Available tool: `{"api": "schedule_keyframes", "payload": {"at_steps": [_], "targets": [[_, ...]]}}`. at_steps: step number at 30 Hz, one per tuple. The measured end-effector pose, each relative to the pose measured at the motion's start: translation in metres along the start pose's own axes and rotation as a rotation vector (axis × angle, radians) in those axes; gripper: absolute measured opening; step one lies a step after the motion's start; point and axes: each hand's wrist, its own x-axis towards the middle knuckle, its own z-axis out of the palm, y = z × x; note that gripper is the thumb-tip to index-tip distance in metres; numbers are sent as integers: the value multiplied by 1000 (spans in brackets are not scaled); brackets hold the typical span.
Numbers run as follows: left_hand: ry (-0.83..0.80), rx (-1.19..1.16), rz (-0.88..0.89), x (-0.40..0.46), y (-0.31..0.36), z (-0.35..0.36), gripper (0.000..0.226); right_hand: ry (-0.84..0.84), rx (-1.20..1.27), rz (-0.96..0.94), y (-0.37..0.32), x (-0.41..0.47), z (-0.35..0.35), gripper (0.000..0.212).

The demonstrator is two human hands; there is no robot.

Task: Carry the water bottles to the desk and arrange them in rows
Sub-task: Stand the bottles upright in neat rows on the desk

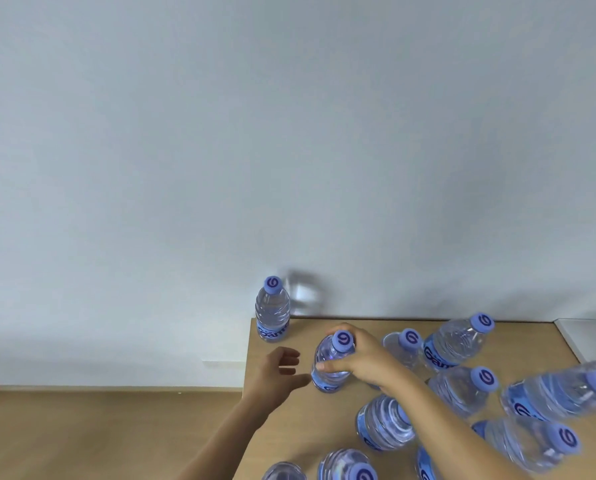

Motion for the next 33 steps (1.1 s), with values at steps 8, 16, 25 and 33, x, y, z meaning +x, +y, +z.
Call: {"api": "schedule_keyframes", "payload": {"at_steps": [8,16,25,33], "targets": [[-147,4,77,-12,14,3,66,4,158,-131,-12,-4,-9,21],[-233,-75,403,-49,92,4,47,-41,299,-329,-94,-28,-65,26],[-22,-203,579,-83,165,14,31,307,512,-450,-153,-59,-64,39],[-10,-199,592,-105,181,19,44,307,522,-568,-170,-71,-75,27]]}}
